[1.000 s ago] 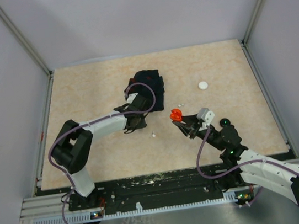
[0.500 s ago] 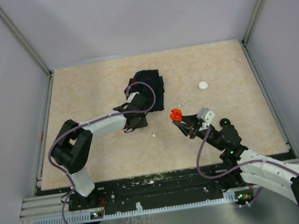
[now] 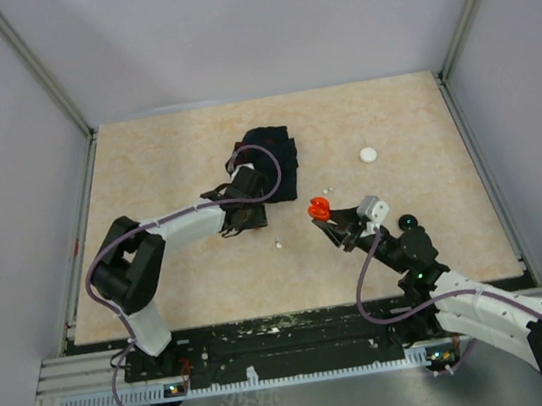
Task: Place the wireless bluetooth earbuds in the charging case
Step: Pick up the earbud from the center of the board.
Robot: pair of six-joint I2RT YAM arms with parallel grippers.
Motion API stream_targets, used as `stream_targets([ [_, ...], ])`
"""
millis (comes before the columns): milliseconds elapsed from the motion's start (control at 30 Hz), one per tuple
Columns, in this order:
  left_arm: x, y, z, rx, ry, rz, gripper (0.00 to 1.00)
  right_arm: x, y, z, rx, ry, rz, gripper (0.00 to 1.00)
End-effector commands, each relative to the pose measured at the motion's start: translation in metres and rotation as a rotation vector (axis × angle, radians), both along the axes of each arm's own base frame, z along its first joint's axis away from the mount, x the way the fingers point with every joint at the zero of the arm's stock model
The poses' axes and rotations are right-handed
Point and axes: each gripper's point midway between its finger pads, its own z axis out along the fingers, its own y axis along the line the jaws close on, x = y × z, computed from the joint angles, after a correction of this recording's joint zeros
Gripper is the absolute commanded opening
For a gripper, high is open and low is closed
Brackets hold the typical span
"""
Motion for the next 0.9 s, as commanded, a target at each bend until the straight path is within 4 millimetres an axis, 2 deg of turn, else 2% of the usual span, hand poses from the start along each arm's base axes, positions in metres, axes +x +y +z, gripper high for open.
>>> stream_targets([
  [0, 0.007, -0.014, 0.023, -0.05, -0.044, -0.079, 0.48, -0.002, -0.001, 0.017, 0.037, -0.048, 0.003, 0.0],
  [200, 0.012, -0.029, 0.026, -0.035, -0.055, -0.196, 0.51, -0.002, -0.001, 0.018, 0.038, -0.048, 0.002, 0.0],
  [367, 0.015, -0.034, 0.019, -0.007, -0.046, -0.253, 0.51, -0.002, -0.001, 0.018, 0.036, -0.048, 0.006, 0.0],
  [867, 0.0, -0.036, 0.003, 0.003, 0.051, -0.291, 0.5, -0.002, -0.001, 0.019, 0.036, -0.049, 0.002, 0.0],
])
